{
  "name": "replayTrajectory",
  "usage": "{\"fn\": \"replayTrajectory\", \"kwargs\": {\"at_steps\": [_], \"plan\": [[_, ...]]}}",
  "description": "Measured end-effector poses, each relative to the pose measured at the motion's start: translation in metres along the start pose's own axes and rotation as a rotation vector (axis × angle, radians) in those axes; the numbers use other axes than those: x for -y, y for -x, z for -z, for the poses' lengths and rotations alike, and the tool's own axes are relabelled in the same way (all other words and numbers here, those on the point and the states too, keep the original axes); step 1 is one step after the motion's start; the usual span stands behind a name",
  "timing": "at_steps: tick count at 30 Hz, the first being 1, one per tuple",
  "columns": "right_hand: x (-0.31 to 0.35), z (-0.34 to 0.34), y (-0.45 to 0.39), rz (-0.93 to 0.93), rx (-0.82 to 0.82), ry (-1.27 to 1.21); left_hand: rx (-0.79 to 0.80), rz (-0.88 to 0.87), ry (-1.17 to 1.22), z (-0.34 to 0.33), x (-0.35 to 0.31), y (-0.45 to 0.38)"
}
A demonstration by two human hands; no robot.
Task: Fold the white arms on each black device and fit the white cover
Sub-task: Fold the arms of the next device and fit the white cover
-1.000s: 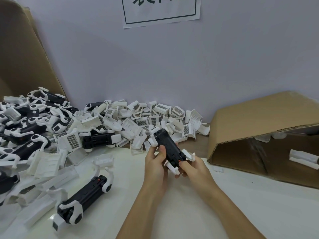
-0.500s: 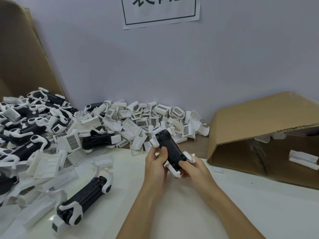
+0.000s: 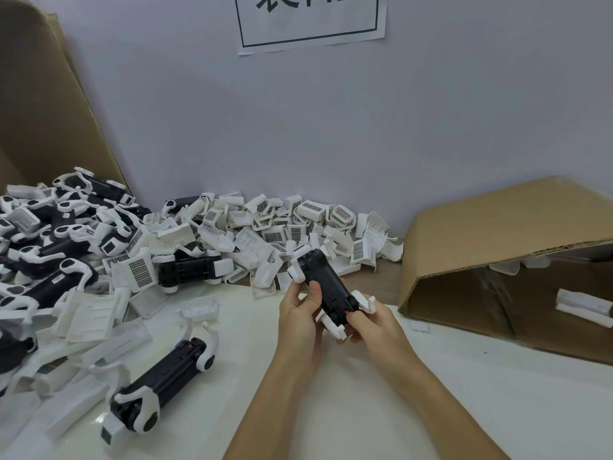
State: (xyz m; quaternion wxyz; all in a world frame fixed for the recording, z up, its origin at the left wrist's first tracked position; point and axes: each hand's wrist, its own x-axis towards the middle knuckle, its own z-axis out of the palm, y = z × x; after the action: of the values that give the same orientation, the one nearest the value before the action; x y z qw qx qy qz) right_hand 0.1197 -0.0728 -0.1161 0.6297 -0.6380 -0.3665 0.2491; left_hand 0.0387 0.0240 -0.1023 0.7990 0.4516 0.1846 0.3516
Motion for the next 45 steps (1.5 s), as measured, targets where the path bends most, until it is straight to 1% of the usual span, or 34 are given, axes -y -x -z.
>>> {"fn": "replayTrajectory", "kwargs": {"at_steps": [4,10,15,21,29,34,37,39,42,44,45], "plan": [[-0.002,0.001,0.000,0.017,-0.037,0.059,0.015,-0.027,-0.012,-0.002,-0.001,0.001],[0.006,-0.002,0.002,-0.026,-0.042,-0.032,0.030,-0.040,-0.058,0.000,0.002,-0.002],[0.001,0.001,0.000,-0.035,-0.022,-0.023,0.014,-0.025,-0.077,0.001,0.002,-0.002],[0.002,0.001,0.001,-0.029,0.015,-0.050,0.001,-0.009,-0.043,0.001,0.000,-0.001],[0.001,0.002,0.004,0.015,-0.015,0.004,0.037,-0.022,-0.037,-0.002,0.000,0.000],[0.005,0.001,0.005,0.001,-0.013,-0.069,0.035,-0.015,-0.068,0.001,0.000,0.000],[0.003,0.002,0.004,0.034,-0.092,-0.129,-0.035,-0.027,-0.159,0.003,0.001,-0.002],[0.002,0.001,0.003,0.071,-0.222,-0.122,-0.080,-0.018,-0.211,0.005,0.002,-0.003],[-0.001,-0.002,0.001,0.155,-0.418,-0.023,-0.112,0.009,-0.227,0.007,0.000,-0.007],[-0.001,-0.003,0.001,0.236,-0.489,0.076,-0.105,0.012,-0.220,0.007,-0.004,-0.008],[-0.001,-0.003,0.001,0.281,-0.493,0.129,-0.095,0.011,-0.210,0.006,-0.005,-0.008]]}}
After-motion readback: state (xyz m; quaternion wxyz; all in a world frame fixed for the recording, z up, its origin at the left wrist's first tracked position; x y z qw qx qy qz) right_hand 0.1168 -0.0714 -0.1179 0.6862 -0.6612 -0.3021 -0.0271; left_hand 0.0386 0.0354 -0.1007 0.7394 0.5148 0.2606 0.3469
